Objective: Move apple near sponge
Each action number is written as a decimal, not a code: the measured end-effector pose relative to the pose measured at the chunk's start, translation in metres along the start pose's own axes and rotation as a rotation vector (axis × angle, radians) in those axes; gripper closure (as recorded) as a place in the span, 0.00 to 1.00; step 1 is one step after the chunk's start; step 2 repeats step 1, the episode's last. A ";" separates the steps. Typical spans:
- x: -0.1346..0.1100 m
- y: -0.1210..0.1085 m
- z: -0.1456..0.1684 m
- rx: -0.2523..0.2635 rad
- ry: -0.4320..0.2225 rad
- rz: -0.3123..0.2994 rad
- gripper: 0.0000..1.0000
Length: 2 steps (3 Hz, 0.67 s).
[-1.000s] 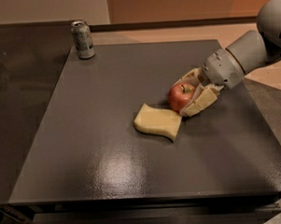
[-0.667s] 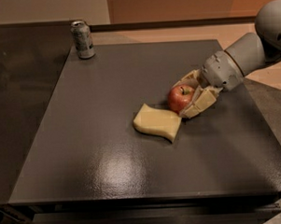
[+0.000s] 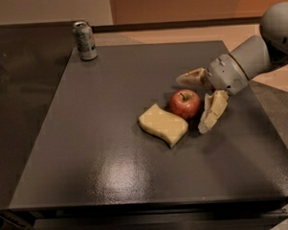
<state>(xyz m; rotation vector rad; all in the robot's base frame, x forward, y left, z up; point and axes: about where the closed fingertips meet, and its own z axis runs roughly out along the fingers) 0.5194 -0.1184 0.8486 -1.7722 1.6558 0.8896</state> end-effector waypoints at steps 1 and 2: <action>0.000 0.000 0.000 0.000 0.000 0.000 0.00; 0.000 0.000 0.000 0.000 0.000 0.000 0.00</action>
Offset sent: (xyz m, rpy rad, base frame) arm 0.0000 0.0000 0.0000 0.0000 0.0000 0.0000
